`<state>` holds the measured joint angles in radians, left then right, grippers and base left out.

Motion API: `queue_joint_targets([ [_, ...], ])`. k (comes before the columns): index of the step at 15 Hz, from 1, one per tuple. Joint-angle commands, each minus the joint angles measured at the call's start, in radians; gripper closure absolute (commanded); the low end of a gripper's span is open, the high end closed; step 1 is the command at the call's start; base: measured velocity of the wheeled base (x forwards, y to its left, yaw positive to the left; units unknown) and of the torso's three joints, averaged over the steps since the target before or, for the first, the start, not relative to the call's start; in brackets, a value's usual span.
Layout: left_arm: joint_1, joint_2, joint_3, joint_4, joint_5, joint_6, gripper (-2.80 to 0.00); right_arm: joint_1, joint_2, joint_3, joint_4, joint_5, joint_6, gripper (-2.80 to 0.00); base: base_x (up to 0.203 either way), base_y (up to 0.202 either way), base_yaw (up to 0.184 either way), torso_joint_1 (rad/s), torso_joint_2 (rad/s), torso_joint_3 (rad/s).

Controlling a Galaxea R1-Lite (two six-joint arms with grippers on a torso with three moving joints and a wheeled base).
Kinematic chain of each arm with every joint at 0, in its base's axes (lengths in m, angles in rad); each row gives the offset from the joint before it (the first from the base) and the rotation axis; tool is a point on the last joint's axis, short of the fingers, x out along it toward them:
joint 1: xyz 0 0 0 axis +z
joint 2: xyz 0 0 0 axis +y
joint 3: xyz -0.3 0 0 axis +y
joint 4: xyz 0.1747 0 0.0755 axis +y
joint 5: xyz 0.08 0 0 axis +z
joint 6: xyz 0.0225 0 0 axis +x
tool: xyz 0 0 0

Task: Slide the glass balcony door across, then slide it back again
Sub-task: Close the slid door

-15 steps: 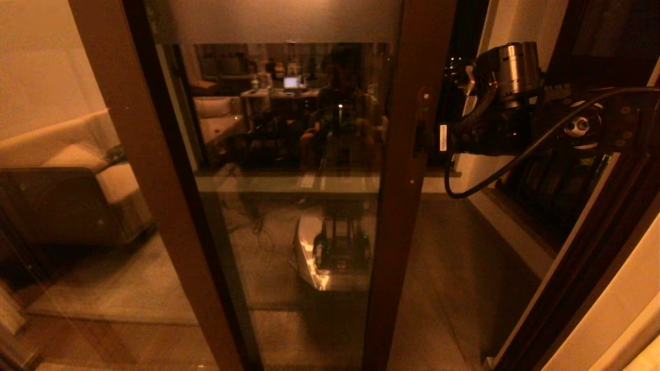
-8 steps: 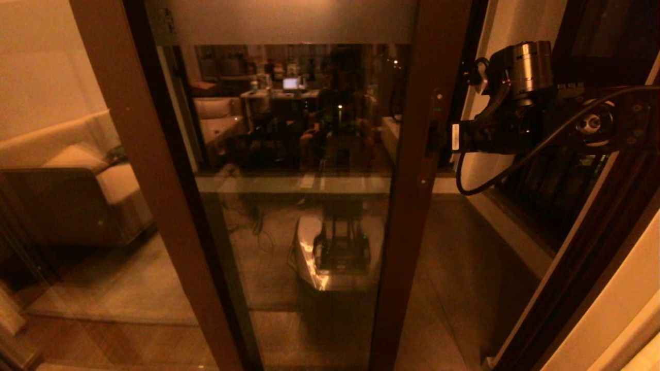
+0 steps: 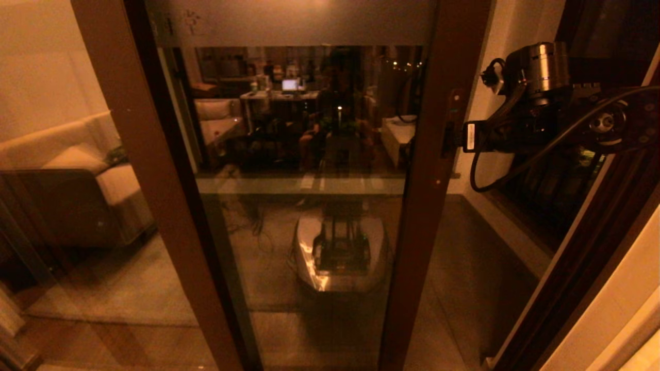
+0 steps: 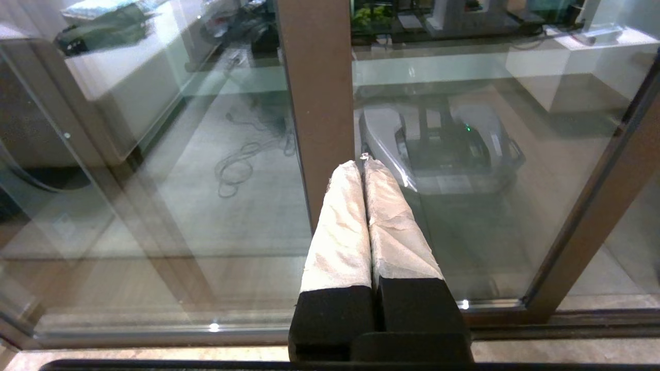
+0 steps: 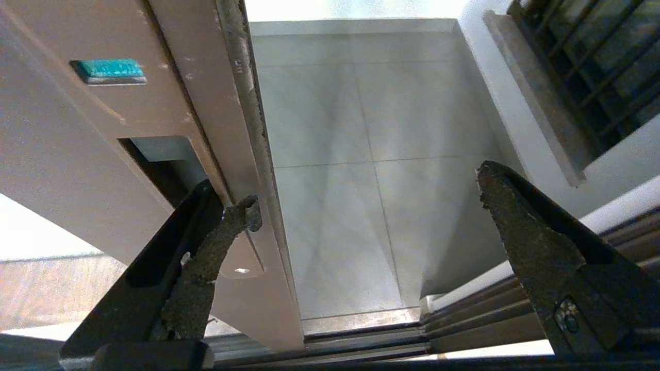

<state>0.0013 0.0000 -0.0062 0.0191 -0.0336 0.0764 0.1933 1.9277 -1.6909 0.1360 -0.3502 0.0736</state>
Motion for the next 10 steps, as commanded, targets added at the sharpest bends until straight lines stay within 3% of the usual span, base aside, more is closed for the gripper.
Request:
queue_joint_targets([
  [1,0.0,0.0,0.0,0.001,0.0,0.0,0.0,-0.01,0.001,0.009,-0.004,-0.001,0.002,-2.8,0.0,0.0,0.0,0.0,0.0,0.0],
  [10,0.0,0.0,0.0,0.0,0.0,0.0,0.0,-0.054,-0.041,0.074,-0.033,0.002,-0.008,-2.8,0.0,0.0,0.0,0.0,0.0,0.0],
])
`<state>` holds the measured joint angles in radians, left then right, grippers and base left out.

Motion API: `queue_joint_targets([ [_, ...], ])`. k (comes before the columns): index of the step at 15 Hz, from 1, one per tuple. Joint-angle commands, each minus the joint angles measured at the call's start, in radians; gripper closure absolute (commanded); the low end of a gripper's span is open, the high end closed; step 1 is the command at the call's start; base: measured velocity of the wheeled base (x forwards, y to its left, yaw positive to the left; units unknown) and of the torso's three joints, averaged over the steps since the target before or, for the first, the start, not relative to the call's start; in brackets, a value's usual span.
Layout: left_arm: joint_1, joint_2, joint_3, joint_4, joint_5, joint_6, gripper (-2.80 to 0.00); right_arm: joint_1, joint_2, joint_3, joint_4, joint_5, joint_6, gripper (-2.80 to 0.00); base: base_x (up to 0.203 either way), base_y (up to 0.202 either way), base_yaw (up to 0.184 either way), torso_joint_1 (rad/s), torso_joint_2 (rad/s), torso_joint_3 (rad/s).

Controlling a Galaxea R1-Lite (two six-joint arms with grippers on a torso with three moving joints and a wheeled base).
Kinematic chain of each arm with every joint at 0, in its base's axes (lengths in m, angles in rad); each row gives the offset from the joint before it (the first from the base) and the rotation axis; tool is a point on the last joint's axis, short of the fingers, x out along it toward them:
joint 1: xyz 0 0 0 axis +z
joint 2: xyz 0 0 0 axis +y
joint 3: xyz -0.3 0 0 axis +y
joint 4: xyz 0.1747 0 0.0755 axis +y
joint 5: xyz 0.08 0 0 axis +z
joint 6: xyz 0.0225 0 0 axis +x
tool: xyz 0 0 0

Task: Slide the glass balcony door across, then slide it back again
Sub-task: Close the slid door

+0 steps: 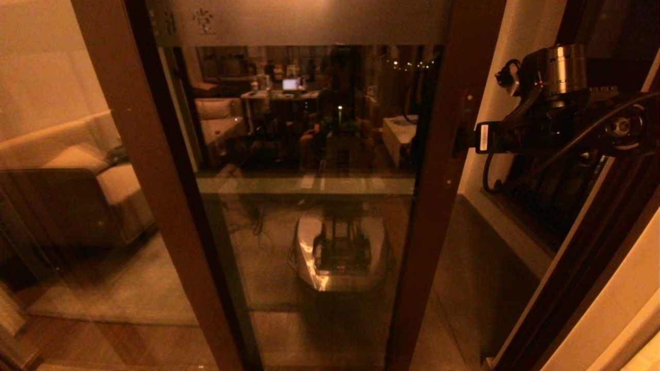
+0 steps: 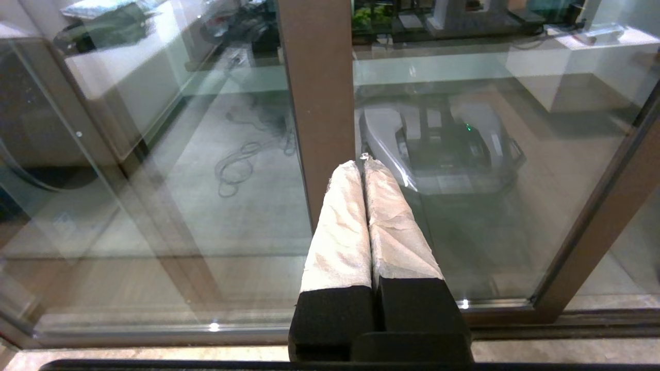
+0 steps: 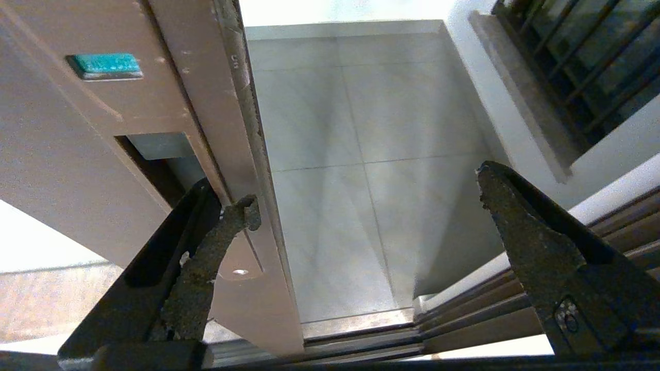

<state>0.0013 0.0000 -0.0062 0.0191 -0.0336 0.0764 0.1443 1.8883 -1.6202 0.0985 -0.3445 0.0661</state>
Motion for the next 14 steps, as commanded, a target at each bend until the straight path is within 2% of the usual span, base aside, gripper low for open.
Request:
queue_joint_targets([
  [1,0.0,0.0,0.0,0.001,0.0,0.0,0.0,-0.009,0.0,0.005,0.004,-0.004,-0.004,-2.8,0.0,0.0,0.0,0.0,0.0,0.0],
  [10,0.0,0.0,0.0,0.001,0.0,0.0,0.0,-0.047,-0.014,0.041,-0.025,0.0,-0.017,-2.8,0.0,0.0,0.0,0.0,0.0,0.0],
  [14,0.0,0.0,0.0,-0.001,0.0,0.0,0.0,-0.086,-0.021,0.059,-0.037,0.028,-0.026,-2.8,0.0,0.0,0.0,0.0,0.0,0.0],
])
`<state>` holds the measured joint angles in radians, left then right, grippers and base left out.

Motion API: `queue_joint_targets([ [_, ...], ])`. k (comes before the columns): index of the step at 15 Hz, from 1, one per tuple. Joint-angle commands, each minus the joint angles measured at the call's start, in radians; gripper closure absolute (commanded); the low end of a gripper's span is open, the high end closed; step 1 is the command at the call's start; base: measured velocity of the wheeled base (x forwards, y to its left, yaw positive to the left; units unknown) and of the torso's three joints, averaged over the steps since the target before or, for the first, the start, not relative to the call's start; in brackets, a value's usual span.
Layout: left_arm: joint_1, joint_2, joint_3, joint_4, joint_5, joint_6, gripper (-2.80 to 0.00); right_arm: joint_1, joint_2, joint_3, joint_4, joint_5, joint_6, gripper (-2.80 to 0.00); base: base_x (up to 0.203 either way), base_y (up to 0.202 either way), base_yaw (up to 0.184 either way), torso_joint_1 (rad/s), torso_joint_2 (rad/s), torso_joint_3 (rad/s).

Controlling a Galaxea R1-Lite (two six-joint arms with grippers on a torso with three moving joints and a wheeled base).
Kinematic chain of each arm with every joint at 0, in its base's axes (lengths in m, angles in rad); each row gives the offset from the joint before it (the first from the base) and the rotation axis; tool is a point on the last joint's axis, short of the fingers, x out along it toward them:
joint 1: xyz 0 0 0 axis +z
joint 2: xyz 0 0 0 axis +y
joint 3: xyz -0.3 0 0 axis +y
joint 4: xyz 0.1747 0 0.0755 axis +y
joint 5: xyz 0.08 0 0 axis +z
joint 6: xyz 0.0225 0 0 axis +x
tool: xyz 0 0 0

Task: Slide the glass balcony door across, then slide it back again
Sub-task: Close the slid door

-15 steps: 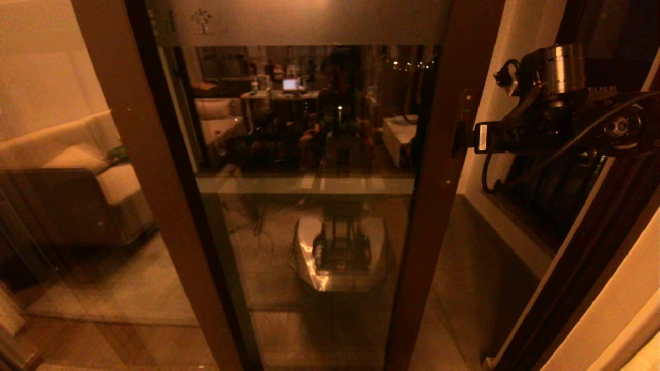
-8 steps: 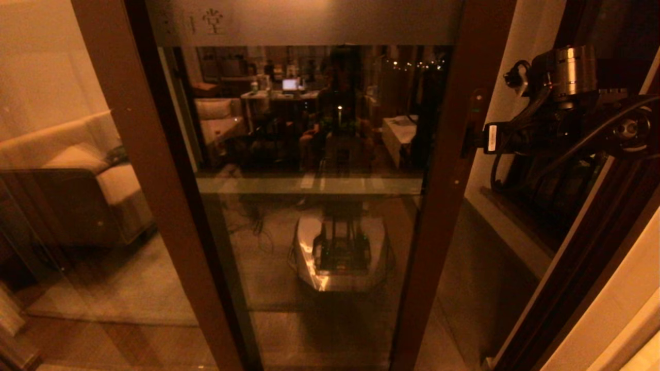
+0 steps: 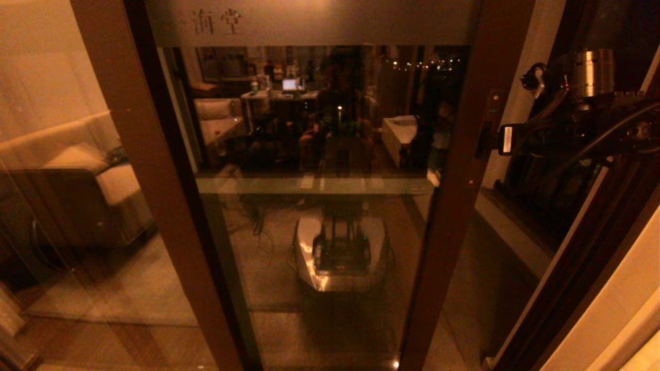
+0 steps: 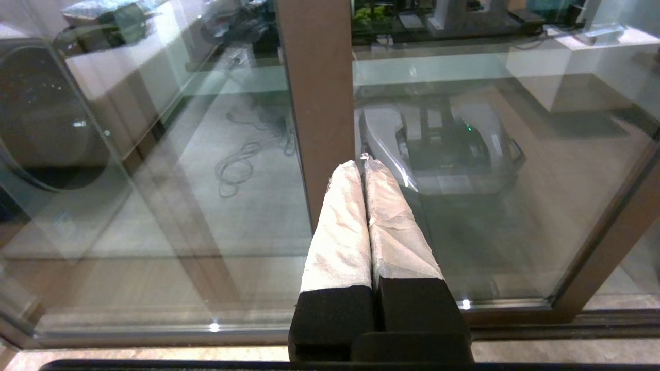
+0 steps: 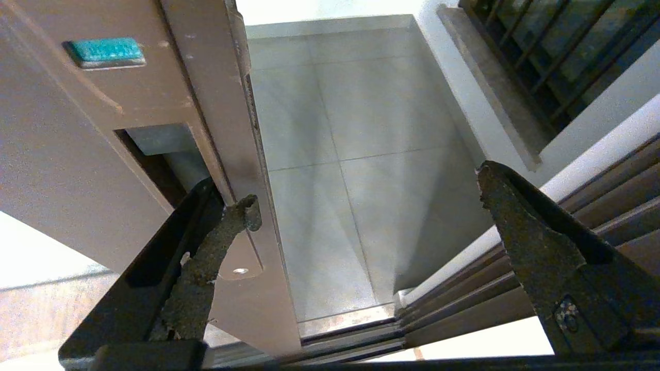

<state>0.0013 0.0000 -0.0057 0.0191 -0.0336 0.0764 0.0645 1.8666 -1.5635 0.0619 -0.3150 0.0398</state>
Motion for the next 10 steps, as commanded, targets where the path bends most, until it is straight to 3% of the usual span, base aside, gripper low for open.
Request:
queue_joint_targets([
  [1,0.0,0.0,0.0,0.001,0.0,0.0,0.0,-0.011,-0.003,0.008,-0.002,0.008,-0.003,-2.8,0.0,0.0,0.0,0.0,0.0,0.0],
  [10,0.0,0.0,0.0,-0.001,0.0,0.0,0.0,-0.053,-0.022,0.05,-0.04,0.019,-0.021,-2.8,0.0,0.0,0.0,0.0,0.0,0.0],
])
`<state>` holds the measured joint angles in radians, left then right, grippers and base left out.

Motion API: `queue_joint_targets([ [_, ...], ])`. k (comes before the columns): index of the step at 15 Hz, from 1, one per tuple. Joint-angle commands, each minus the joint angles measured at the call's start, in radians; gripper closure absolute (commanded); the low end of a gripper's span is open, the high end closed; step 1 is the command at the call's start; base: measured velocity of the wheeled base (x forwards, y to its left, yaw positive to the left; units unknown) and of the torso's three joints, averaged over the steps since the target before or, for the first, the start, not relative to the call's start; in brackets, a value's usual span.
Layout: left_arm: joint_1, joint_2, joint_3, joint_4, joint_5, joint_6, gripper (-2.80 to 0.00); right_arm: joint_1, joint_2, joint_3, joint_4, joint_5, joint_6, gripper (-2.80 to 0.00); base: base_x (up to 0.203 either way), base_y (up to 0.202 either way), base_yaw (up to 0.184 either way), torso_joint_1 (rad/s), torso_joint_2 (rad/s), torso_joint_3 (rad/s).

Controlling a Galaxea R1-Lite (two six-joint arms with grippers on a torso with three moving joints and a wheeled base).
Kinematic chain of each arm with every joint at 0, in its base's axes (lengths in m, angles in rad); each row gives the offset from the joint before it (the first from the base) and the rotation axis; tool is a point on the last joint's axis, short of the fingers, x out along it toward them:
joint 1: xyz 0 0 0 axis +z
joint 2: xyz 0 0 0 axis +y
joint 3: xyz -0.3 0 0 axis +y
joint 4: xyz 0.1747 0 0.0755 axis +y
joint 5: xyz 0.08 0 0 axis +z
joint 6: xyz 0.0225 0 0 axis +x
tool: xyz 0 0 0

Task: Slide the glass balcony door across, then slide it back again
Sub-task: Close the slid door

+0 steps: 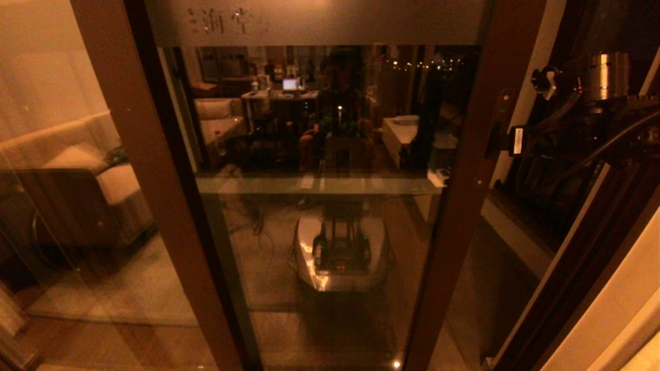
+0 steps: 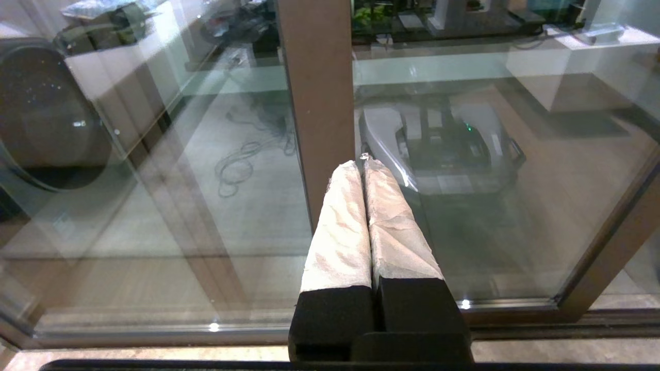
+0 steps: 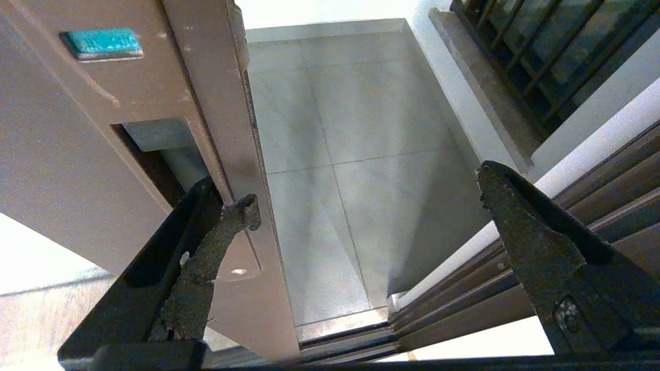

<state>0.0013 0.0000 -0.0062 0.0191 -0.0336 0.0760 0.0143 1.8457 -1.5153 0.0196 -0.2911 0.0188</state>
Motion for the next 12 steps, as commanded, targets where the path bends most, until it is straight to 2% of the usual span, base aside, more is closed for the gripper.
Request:
queue_joint_targets([
  [1,0.0,0.0,0.0,-0.001,0.0,0.001,0.0,-0.007,0.0,0.003,-0.003,0.001,0.0,-2.8,0.0,0.0,0.0,0.0,0.0,0.0],
  [12,0.001,0.0,0.0,0.0,0.0,0.001,0.0,-0.064,0.0,0.018,-0.021,0.027,-0.016,-2.8,0.0,0.0,0.0,0.0,0.0,0.0],
])
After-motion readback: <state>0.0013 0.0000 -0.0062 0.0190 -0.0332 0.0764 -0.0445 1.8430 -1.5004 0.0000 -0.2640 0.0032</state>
